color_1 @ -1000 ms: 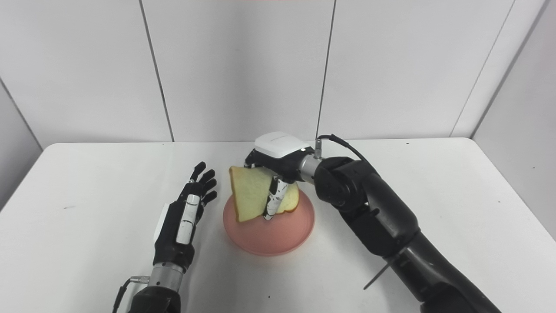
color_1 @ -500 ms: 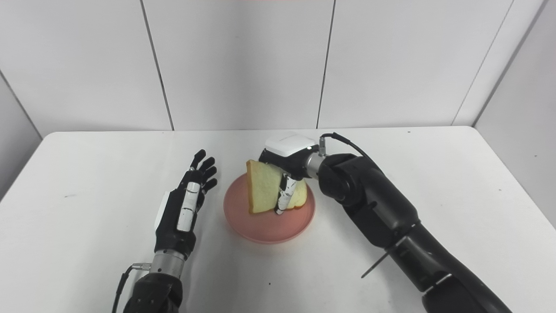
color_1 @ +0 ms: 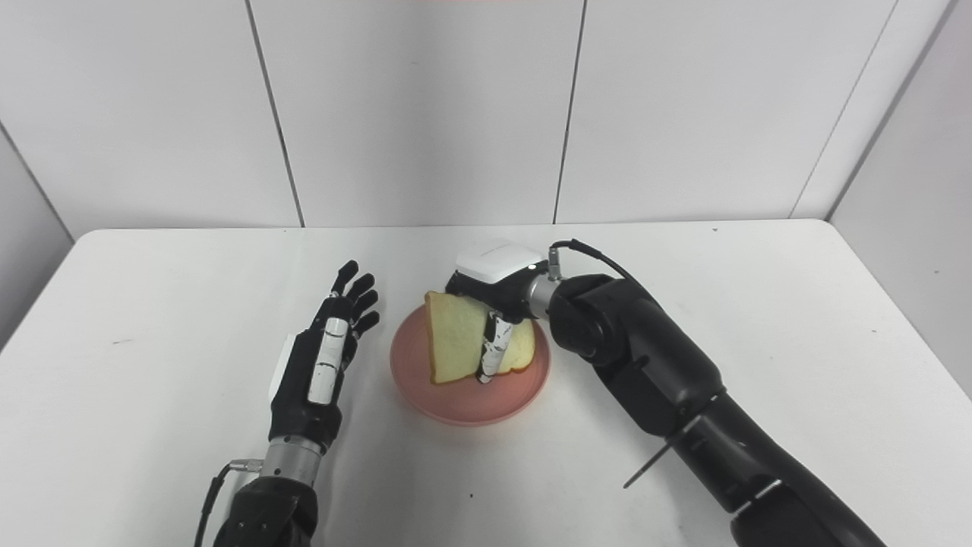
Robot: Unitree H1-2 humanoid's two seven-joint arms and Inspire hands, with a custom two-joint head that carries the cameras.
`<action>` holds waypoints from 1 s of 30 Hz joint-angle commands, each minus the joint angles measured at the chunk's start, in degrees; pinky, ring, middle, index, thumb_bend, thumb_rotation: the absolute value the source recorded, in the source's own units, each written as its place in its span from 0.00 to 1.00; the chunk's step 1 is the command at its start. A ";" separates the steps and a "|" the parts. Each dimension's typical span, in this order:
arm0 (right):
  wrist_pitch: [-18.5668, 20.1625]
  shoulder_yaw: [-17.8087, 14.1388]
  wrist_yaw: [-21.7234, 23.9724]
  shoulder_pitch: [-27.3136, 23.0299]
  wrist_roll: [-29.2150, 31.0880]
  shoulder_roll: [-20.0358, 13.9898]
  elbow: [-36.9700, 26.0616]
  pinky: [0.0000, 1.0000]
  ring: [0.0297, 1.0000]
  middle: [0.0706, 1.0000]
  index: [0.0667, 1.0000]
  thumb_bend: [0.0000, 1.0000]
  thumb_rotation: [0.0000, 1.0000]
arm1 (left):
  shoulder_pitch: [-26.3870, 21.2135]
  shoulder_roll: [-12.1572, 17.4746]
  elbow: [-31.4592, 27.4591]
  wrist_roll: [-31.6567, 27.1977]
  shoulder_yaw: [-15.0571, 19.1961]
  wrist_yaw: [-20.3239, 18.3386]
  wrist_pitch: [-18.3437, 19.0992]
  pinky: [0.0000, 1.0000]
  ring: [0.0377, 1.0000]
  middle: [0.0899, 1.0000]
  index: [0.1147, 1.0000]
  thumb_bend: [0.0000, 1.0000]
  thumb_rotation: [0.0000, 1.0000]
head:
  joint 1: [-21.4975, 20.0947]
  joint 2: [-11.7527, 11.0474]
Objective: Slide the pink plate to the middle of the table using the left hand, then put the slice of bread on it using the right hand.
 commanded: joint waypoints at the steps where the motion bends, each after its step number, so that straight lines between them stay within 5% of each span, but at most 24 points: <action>1: -2.32 -1.04 -1.59 -1.64 0.93 -0.15 -2.58 0.44 0.52 0.52 0.60 0.70 0.07 | -1.89 -0.50 -1.99 0.66 -0.50 0.00 -0.97 0.89 0.91 0.92 0.91 0.78 0.92 | 0.06 -0.05; 3: -2.61 -1.21 -1.37 -1.48 1.45 0.00 -3.42 0.44 0.53 0.56 0.65 0.79 0.10 | -1.96 -0.36 -1.79 0.60 -0.54 -0.16 -1.31 0.89 0.91 0.92 0.91 0.78 0.92 | 0.07 -0.04; 6: -2.85 -1.54 -1.14 -0.99 2.47 0.30 -4.78 0.34 0.43 0.48 0.69 0.87 0.13 | -2.04 -0.19 -1.92 0.40 -0.56 -0.46 -0.89 0.90 0.92 0.92 0.92 0.78 0.92 | 0.09 0.00; 7: -2.71 -1.63 -0.87 -0.80 2.83 0.37 -5.36 0.42 0.51 0.56 0.70 0.89 0.14 | -2.03 -0.22 -2.03 0.46 -0.56 -0.38 -0.69 0.90 0.92 0.92 0.92 0.78 0.92 | 0.09 0.00; 14: -2.20 -1.34 1.01 -0.38 2.29 -0.12 -8.66 0.59 0.73 0.79 0.78 0.95 0.23 | -1.96 -0.39 -2.26 0.66 -0.57 -0.04 -0.52 0.90 0.92 0.92 0.92 0.78 0.91 | 0.08 0.22; 22: -2.49 -0.90 1.96 -0.67 0.04 -1.12 -9.69 0.54 0.73 0.82 0.82 0.97 0.30 | -1.82 -0.45 -2.38 1.17 -0.57 0.40 -1.00 0.88 0.91 0.92 0.92 0.75 0.94 | -0.18 0.33; 30: -3.57 -1.16 1.32 -0.76 -3.49 -2.08 -10.13 0.64 0.80 0.82 0.82 0.99 0.33 | -1.71 -0.50 -2.75 0.31 -0.28 -0.16 -0.51 0.90 0.92 0.93 0.94 0.77 0.93 | -0.42 0.44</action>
